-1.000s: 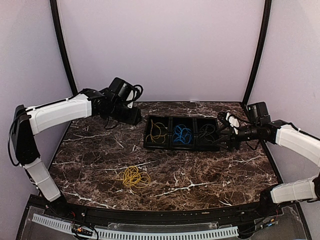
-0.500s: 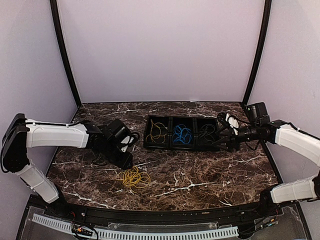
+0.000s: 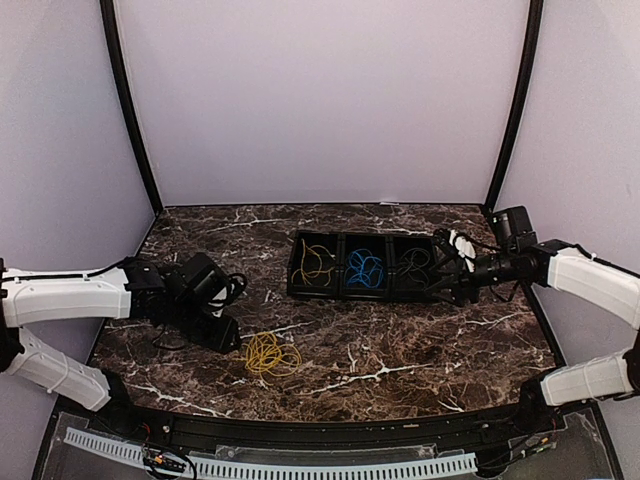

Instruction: Untangle the cables

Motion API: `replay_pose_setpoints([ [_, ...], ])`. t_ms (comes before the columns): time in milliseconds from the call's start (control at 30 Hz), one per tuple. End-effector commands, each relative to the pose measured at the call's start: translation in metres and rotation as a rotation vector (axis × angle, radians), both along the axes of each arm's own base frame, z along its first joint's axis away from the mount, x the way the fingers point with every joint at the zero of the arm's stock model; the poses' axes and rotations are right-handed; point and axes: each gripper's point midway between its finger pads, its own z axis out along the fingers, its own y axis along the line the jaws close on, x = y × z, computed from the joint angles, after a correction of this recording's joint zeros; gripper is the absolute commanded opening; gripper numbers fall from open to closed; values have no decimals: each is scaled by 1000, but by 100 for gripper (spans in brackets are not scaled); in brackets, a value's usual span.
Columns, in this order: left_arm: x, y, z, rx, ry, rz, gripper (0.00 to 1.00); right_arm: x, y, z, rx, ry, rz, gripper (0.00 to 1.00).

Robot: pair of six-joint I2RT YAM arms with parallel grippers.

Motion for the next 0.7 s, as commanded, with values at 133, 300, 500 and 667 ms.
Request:
replay_pose_setpoints([
  [133, -7, 7, -22, 40, 36, 5, 35, 4, 2, 4, 10, -12, 10, 65],
  [300, -4, -8, -25, -8, 39, -32, 25, 4, 1, 4, 7, -17, 7, 65],
  [500, 0, -23, -21, -67, 25, -60, 17, 4, 1, 5, 5, -19, 7, 65],
  [667, 1, -40, -13, -95, 26, -104, 0, 4, 1, 6, 6, -26, 6, 65],
])
